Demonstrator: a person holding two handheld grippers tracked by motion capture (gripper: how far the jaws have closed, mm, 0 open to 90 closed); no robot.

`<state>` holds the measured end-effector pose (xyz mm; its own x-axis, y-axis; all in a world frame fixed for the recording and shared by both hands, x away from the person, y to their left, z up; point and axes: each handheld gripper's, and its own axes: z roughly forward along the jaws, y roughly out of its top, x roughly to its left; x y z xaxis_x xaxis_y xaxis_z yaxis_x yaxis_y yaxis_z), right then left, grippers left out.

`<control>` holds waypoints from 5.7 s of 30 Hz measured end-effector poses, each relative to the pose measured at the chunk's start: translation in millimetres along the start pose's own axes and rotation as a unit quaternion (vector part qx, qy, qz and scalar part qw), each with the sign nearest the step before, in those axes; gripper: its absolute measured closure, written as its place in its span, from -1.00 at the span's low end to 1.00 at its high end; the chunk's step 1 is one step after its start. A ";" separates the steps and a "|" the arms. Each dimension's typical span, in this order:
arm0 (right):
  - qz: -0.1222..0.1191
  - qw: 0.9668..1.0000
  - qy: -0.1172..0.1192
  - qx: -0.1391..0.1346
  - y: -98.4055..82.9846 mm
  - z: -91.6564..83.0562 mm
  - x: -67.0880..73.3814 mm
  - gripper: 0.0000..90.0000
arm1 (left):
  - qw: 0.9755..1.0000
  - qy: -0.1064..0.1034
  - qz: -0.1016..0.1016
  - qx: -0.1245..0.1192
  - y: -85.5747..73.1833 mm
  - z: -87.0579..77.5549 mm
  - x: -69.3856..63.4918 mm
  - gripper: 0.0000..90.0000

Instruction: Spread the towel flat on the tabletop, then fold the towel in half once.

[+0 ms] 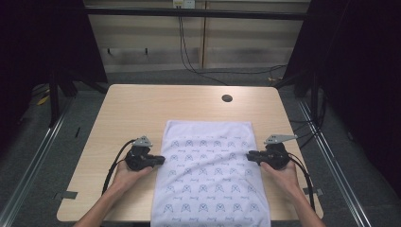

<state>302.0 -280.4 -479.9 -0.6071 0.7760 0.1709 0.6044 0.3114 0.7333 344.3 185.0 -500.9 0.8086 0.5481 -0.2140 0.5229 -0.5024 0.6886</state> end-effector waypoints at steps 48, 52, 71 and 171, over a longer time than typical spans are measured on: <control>0.005 0.999 -0.033 0.002 -6.4 -12.1 -16.0 0.43 | 0.999 -0.006 -0.017 -0.036 8.7 -17.8 1.0 0.61; 0.030 0.998 -0.053 -0.006 10.2 10.6 -43.6 0.35 | 0.997 0.015 -0.037 -0.060 28.0 -9.4 22.2 0.55; 0.003 0.999 -0.034 0.015 6.5 35.1 -43.0 0.23 | 0.995 0.054 -0.066 -0.044 35.7 20.0 43.4 0.22; 0.051 0.994 0.067 0.072 -84.0 -56.7 51.9 0.92 | 0.992 -0.112 -0.046 0.043 -45.5 -27.9 -66.1 0.96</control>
<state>190.5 -297.4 -495.3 -0.5963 0.7303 0.3333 0.7280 0.3169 0.6079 259.5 190.3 -498.8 0.7909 0.4374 -0.4280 0.6106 -0.5174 0.5995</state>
